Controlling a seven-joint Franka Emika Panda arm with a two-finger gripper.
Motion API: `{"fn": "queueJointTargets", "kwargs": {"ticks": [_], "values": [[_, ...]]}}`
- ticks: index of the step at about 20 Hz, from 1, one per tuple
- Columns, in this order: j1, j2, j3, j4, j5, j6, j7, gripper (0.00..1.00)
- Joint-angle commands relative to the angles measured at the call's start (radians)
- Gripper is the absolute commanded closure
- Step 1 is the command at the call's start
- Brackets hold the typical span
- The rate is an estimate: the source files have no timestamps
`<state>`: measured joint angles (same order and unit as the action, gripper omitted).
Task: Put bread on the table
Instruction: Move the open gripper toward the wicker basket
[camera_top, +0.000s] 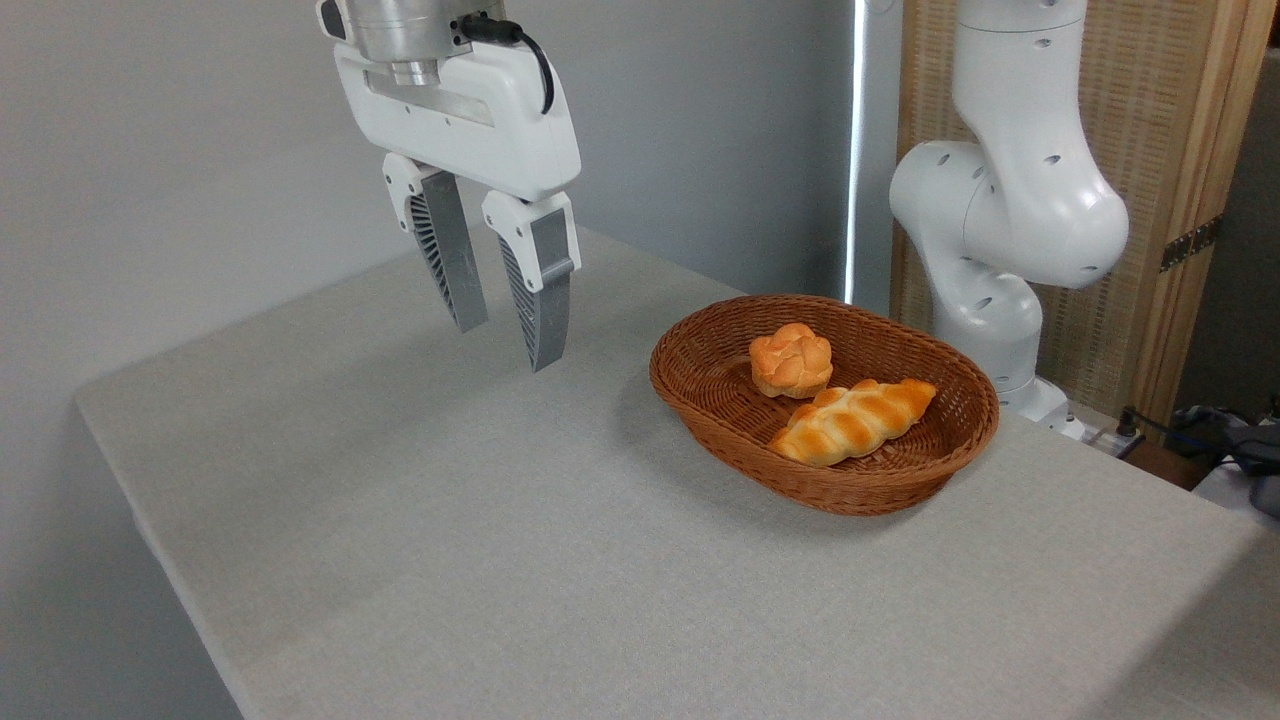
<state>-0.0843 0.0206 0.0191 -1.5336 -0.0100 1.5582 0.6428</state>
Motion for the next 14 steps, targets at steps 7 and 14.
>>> {"fn": "queueJointTargets", "kwargs": {"ticks": [7,14], "values": [[-0.011,-0.244,0.009,-0.333,0.002,0.149,-0.008,0.00],[-0.071,-0.503,0.010,-0.652,0.008,0.155,0.018,0.00]]}}
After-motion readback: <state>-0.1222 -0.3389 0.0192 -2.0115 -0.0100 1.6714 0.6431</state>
